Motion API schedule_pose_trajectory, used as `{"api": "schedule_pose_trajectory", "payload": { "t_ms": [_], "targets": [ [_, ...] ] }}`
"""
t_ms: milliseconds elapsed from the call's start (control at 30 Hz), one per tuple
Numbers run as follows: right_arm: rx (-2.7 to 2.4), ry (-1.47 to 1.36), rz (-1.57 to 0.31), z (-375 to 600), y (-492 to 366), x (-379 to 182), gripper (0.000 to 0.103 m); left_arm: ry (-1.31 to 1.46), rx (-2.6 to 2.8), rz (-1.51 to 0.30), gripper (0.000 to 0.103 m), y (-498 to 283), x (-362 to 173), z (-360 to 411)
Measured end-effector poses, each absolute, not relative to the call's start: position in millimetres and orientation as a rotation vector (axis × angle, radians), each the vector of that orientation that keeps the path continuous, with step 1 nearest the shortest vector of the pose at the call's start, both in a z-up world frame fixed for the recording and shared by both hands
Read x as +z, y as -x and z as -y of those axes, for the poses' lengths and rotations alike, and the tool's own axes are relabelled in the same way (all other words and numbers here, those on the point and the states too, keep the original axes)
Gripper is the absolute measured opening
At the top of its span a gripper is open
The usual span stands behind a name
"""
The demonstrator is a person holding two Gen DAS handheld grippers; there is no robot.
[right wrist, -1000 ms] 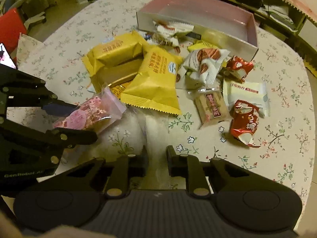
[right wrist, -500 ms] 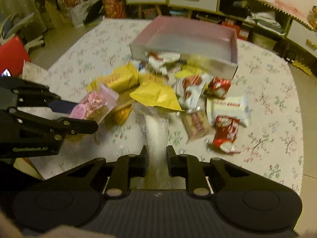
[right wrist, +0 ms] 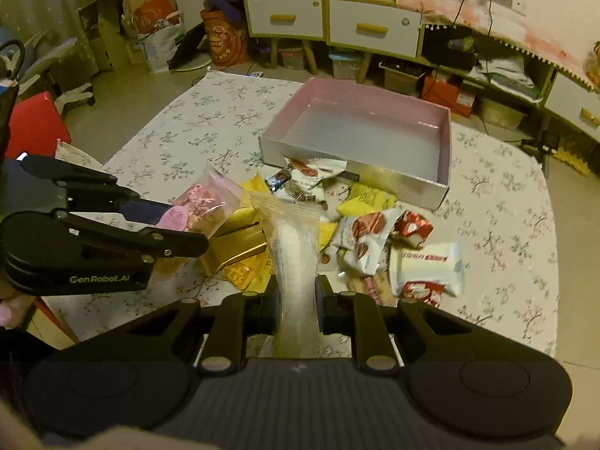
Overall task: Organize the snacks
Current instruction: 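Lift both held snacks and carry them over the pink box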
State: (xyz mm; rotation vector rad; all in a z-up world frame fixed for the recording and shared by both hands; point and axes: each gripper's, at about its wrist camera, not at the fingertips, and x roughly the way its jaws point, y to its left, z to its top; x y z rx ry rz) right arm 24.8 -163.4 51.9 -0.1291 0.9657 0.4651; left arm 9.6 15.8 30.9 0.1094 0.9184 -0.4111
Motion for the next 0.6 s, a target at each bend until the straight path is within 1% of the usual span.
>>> {"api": "schedule_pose_trajectory", "payload": {
  "t_ms": [267, 600],
  "targets": [
    [0.417, 0.154, -0.96, 162.8, -53.6, 51.9, 0.016, -0.139, -0.388, -0.894, 0.029, -35.3, 40.4, -12.1],
    [0.347, 0.151, -0.923, 168.3, -116.1, 54.8, 0.016, -0.127, -0.343, -0.876, 0.029, -101.0, 39.5, -9.7]
  ]
}}
